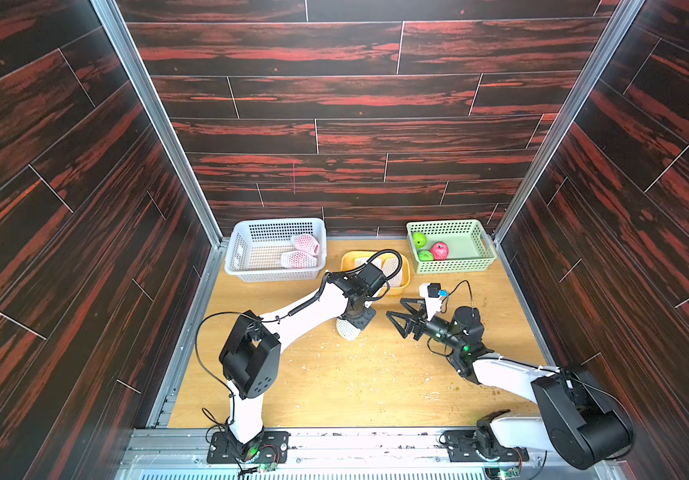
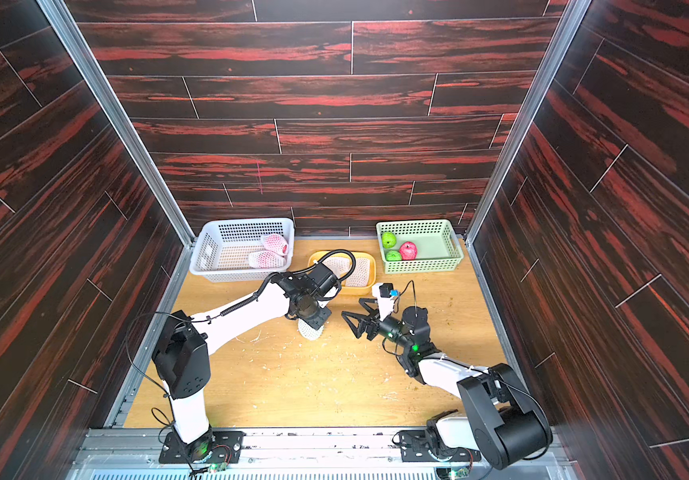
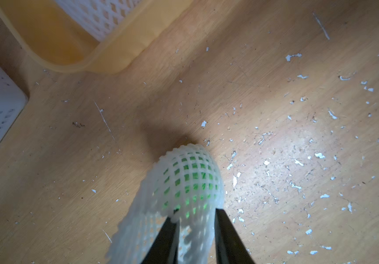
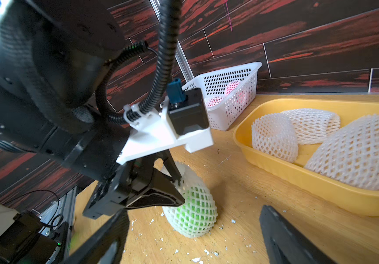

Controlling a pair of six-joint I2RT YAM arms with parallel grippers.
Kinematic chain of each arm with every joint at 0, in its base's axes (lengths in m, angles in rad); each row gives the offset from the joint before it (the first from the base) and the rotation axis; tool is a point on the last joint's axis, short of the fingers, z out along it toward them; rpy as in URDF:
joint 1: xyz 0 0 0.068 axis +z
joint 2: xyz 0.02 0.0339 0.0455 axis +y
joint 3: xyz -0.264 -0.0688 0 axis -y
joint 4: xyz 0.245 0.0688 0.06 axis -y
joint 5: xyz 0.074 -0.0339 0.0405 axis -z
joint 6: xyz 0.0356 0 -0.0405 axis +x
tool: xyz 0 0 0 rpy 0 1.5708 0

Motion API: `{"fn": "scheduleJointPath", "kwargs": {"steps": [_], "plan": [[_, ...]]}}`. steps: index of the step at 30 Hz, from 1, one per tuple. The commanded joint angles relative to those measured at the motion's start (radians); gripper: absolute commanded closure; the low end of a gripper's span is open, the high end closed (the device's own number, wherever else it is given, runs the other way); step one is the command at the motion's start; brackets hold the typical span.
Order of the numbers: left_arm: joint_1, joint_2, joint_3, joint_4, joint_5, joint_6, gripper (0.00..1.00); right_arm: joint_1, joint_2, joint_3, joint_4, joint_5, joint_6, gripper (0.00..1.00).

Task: Remove foam nets from apples
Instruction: Remove the foam net from the apple.

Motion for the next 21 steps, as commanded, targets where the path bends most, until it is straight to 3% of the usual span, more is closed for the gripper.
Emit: {"fn": "scheduleJointPath", "kwargs": {"steps": [1, 7, 9, 10, 13, 15, 18, 21], "plan": [[0.000, -0.099, -0.008, 0.027, -0.030, -0.026, 0.66, -0.003, -0.001, 0.001, 0.016, 0.000, -0.005, 0.07], [0.001, -0.280, -0.105, 0.187, -0.106, -0.092, 0.63, -0.003, -0.007, -0.004, 0.017, 0.007, -0.016, 0.07], [0.003, -0.362, -0.192, 0.270, -0.153, -0.133, 0.57, -0.003, 0.001, 0.000, 0.016, -0.004, -0.019, 0.07], [0.003, -0.416, -0.260, 0.367, -0.144, -0.137, 0.51, -0.003, 0.006, 0.002, 0.019, -0.012, -0.020, 0.07], [0.006, -0.584, -0.543, 0.665, -0.130, -0.169, 0.12, -0.003, 0.015, -0.001, 0.041, -0.029, -0.017, 0.07], [0.007, -0.673, -0.729, 0.878, -0.135, -0.183, 0.00, -0.003, 0.019, -0.005, 0.056, -0.033, -0.015, 0.07], [0.011, -0.729, -0.901, 1.054, -0.126, -0.194, 0.00, -0.003, 0.030, -0.006, 0.074, -0.035, -0.007, 0.07], [0.011, -0.685, -0.956, 1.124, -0.080, -0.177, 0.00, -0.003, 0.045, -0.004, 0.097, -0.049, 0.008, 0.07]]}}
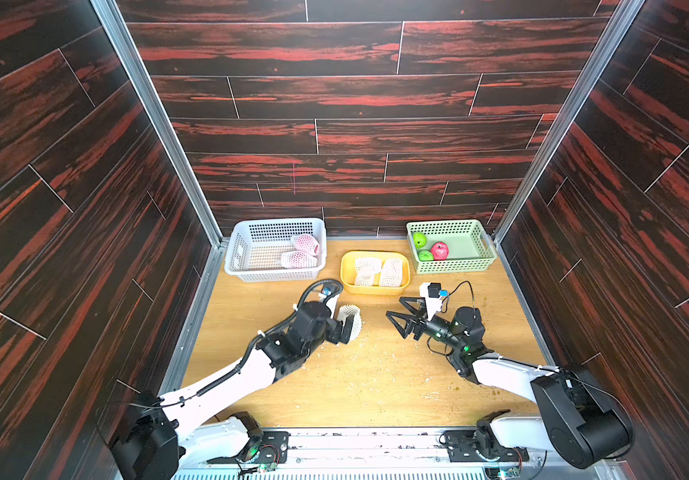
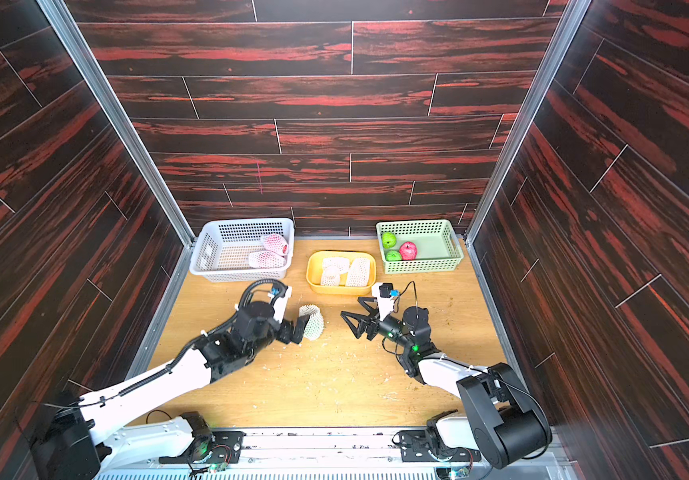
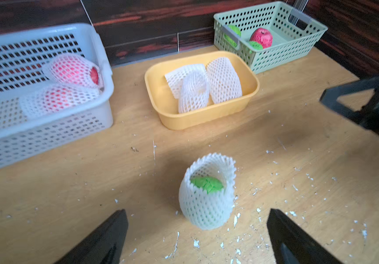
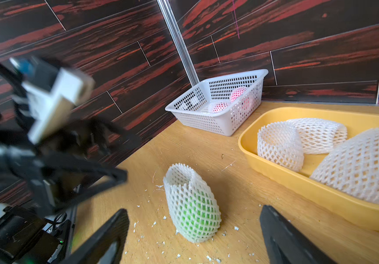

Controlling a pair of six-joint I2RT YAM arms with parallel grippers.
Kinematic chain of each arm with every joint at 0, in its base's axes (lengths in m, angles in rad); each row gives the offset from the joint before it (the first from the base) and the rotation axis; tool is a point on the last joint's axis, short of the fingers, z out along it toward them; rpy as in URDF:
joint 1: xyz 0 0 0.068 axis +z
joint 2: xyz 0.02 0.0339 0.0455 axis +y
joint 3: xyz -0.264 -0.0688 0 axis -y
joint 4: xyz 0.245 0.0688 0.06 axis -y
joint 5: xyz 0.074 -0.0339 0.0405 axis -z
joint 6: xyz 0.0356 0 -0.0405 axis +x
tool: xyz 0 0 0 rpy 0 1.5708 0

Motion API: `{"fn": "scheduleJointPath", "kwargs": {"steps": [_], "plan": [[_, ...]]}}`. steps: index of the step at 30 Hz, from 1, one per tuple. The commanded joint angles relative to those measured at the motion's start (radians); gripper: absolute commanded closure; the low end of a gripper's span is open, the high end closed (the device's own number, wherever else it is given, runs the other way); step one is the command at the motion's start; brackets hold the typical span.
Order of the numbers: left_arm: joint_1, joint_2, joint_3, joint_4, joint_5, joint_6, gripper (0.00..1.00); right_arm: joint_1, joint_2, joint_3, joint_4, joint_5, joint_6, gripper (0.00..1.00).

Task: Remove foam nets from apples
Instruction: Remove the foam net from the apple.

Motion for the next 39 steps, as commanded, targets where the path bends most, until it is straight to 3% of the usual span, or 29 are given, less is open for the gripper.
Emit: {"fn": "scheduleJointPath", "kwargs": {"steps": [1, 14, 17, 20, 22, 26, 30, 39], "plan": [[0.004, 0.055, -0.026, 0.223, 0.029, -0.016, 0.00, -0.002, 0.036, -0.003, 0.048, -0.024, 0.016, 0.07], [0.057, 0.337, 0.016, 0.421, 0.126, -0.050, 0.00, -0.003, 0.029, -0.009, 0.057, -0.033, 0.026, 0.07], [0.072, 0.362, 0.016, 0.460, 0.164, -0.046, 0.15, -0.003, 0.032, -0.007, 0.059, -0.034, 0.028, 0.07], [0.072, 0.363, 0.040, 0.427, 0.195, -0.015, 0.55, -0.003, 0.024, -0.009, 0.055, -0.032, 0.028, 0.07], [0.073, 0.356, 0.050, 0.404, 0.206, -0.002, 0.62, -0.003, 0.020, -0.007, 0.044, -0.026, 0.022, 0.07], [0.075, 0.315, 0.055, 0.378, 0.216, 0.022, 0.91, -0.003, 0.015, -0.007, 0.041, -0.022, 0.020, 0.07], [0.086, 0.262, 0.063, 0.367, 0.252, 0.025, 1.00, -0.003, 0.014, -0.007, 0.039, -0.021, 0.019, 0.07], [0.089, 0.268, 0.114, 0.316, 0.286, 0.056, 1.00, -0.003, 0.009, -0.010, 0.031, -0.012, 0.013, 0.07]]}}
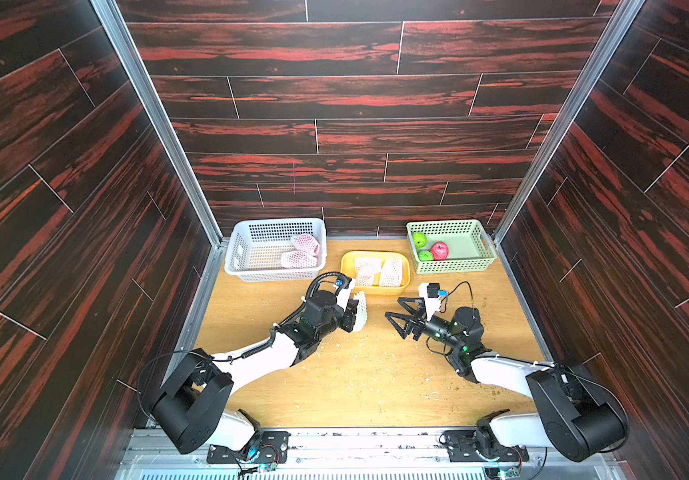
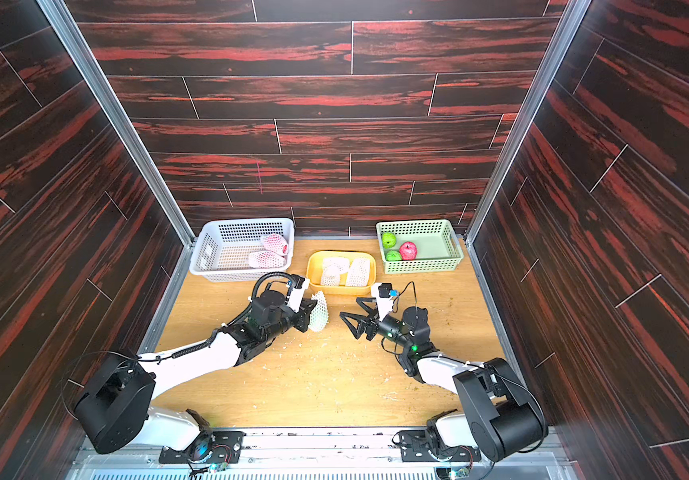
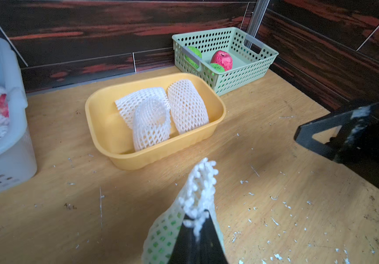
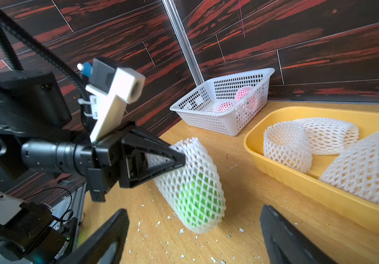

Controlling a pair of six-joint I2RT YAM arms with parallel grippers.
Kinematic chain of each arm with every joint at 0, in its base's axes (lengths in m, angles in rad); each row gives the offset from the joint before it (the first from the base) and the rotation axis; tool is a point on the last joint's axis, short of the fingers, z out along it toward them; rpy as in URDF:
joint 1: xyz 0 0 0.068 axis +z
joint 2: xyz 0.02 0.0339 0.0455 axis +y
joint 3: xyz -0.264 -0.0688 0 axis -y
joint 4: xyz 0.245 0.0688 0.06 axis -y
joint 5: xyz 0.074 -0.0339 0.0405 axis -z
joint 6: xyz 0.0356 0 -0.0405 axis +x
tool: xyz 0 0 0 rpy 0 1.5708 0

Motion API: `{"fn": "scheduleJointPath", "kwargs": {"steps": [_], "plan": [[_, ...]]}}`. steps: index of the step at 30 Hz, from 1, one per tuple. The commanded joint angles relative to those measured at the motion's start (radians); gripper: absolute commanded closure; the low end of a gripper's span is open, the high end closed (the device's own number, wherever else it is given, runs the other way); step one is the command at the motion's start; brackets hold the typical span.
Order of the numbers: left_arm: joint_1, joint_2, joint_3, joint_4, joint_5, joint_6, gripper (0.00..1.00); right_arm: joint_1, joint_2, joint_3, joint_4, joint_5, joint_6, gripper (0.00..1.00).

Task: Remove foam nets from apples
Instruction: Remove the foam net from the apple.

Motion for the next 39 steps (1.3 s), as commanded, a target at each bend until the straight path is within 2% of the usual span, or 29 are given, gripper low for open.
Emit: {"fn": "scheduleJointPath", "kwargs": {"steps": [1, 3, 5, 8, 9, 10, 11, 12, 13, 14, 15, 16, 18, 19, 21, 22, 24, 25, 27, 31, 39], "plan": [[0.010, 0.014, 0.016, -0.001, 0.039, -0.018, 1.00, -0.003, -0.015, -0.010, -0.003, 0.008, -0.005, 0.07], [0.005, 0.039, 0.016, 0.043, 0.073, 0.007, 1.00, -0.002, -0.019, -0.011, -0.004, 0.010, -0.006, 0.07], [-0.037, 0.042, 0.051, -0.035, -0.030, 0.046, 1.00, -0.003, -0.025, -0.012, -0.010, 0.014, -0.011, 0.07], [-0.113, 0.035, 0.058, -0.061, -0.229, 0.144, 1.00, -0.003, -0.030, -0.014, -0.012, 0.019, -0.012, 0.07], [-0.109, 0.034, 0.048, -0.045, -0.232, 0.117, 1.00, -0.003, -0.030, -0.014, -0.012, 0.019, -0.011, 0.07], [-0.089, 0.030, 0.019, 0.010, -0.199, 0.067, 1.00, -0.003, -0.030, -0.014, -0.012, 0.019, -0.011, 0.07], [-0.049, 0.026, -0.013, 0.089, -0.116, 0.010, 1.00, -0.003, -0.028, -0.015, -0.011, 0.018, -0.011, 0.07], [-0.032, 0.033, -0.028, 0.145, -0.052, 0.018, 1.00, -0.002, -0.028, -0.014, -0.009, 0.015, -0.009, 0.07], [-0.044, 0.048, -0.005, 0.139, -0.067, 0.057, 1.00, -0.003, -0.027, -0.014, -0.007, 0.014, -0.007, 0.07], [-0.087, 0.056, 0.058, -0.012, -0.143, 0.127, 1.00, -0.003, -0.029, -0.014, -0.007, 0.015, -0.008, 0.07], [-0.116, 0.066, 0.098, -0.102, -0.188, 0.141, 1.00, -0.002, -0.027, -0.014, -0.008, 0.014, -0.008, 0.07], [-0.114, 0.070, 0.088, -0.078, -0.164, 0.110, 1.00, -0.003, -0.025, -0.014, -0.007, 0.014, -0.008, 0.07], [-0.056, 0.057, -0.004, 0.125, -0.047, 0.025, 1.00, -0.003, -0.024, -0.012, -0.006, 0.011, -0.005, 0.07], [-0.060, 0.072, -0.003, 0.194, -0.075, 0.049, 1.00, -0.003, -0.022, -0.012, -0.005, 0.010, -0.003, 0.07], [-0.089, 0.093, 0.117, -0.123, -0.145, 0.128, 1.00, -0.003, -0.022, -0.012, -0.005, 0.011, -0.005, 0.06], [-0.074, 0.094, 0.106, -0.111, -0.133, 0.101, 1.00, -0.003, -0.024, -0.012, -0.006, 0.014, -0.006, 0.07], [-0.045, 0.066, 0.020, 0.055, -0.042, 0.077, 1.00, -0.003, -0.024, -0.012, -0.006, 0.014, -0.006, 0.07], [-0.052, 0.071, 0.009, 0.109, -0.060, 0.092, 1.00, -0.003, -0.023, -0.012, -0.005, 0.012, -0.005, 0.07], [-0.047, 0.071, 0.055, -0.020, -0.077, 0.070, 1.00, -0.003, -0.018, -0.011, -0.003, 0.010, -0.002, 0.07], [-0.041, 0.054, 0.023, 0.067, -0.050, 0.043, 1.00, -0.003, -0.013, -0.011, 0.002, 0.010, -0.001, 0.07], [-0.041, -0.012, 0.077, -0.023, -0.048, 0.057, 1.00, -0.003, -0.025, -0.017, 0.006, 0.016, 0.000, 0.06]]}}
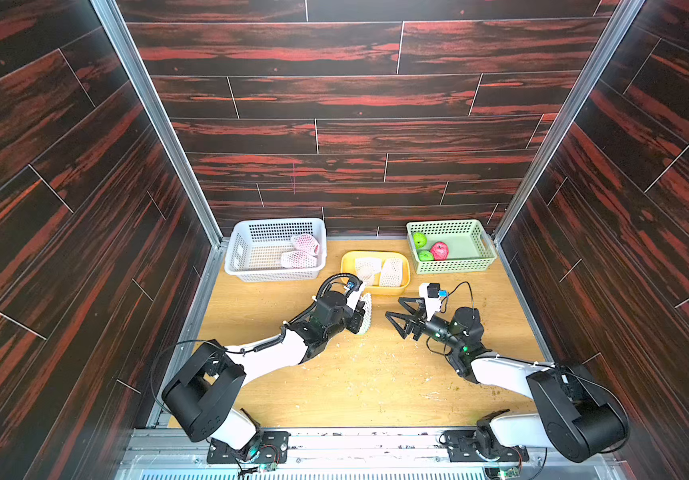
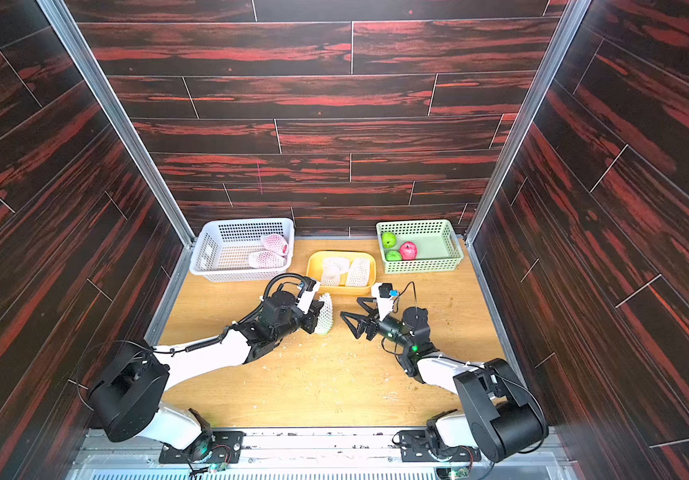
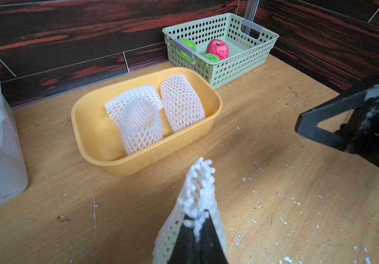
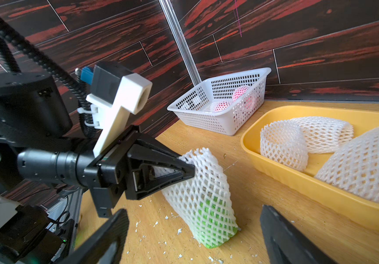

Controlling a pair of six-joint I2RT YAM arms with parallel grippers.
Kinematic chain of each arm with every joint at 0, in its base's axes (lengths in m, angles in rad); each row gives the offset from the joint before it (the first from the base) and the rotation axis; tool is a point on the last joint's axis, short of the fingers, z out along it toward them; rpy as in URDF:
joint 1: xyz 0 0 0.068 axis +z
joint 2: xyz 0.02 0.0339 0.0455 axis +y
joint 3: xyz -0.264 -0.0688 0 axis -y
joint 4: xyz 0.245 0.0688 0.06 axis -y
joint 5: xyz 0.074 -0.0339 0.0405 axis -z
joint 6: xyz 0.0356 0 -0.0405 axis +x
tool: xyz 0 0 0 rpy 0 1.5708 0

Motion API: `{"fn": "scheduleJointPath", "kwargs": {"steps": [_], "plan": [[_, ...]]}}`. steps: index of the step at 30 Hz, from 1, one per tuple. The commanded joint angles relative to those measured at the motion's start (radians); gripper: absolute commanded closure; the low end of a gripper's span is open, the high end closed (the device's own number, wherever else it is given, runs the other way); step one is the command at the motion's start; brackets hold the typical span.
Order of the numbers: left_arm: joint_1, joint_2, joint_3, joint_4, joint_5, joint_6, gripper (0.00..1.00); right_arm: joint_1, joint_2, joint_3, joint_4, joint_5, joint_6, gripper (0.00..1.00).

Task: Remove foam nets from apples
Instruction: Remove the foam net from the apple.

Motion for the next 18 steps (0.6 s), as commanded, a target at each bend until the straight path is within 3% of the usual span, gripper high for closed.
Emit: {"fn": "scheduleJointPath", "kwargs": {"steps": [1, 6, 10, 13, 18], "plan": [[0.005, -0.093, 0.044, -0.028, -0.011, -0.008, 1.00, -0.003, -0.029, -0.017, 0.009, 0.007, -0.002, 0.07], [0.024, -0.167, 0.110, -0.120, -0.035, 0.034, 1.00, -0.003, -0.094, -0.051, 0.006, 0.071, -0.023, 0.07], [0.047, -0.145, 0.223, -0.182, -0.065, 0.094, 1.00, -0.004, -0.121, -0.078, 0.024, 0.118, -0.021, 0.07], [0.065, -0.051, 0.370, -0.248, -0.134, 0.151, 1.00, -0.004, -0.145, -0.102, 0.036, 0.189, -0.020, 0.07], [0.066, 0.207, 0.668, -0.352, -0.369, 0.235, 1.00, -0.004, -0.218, -0.146, 0.037, 0.284, -0.032, 0.07]]}}
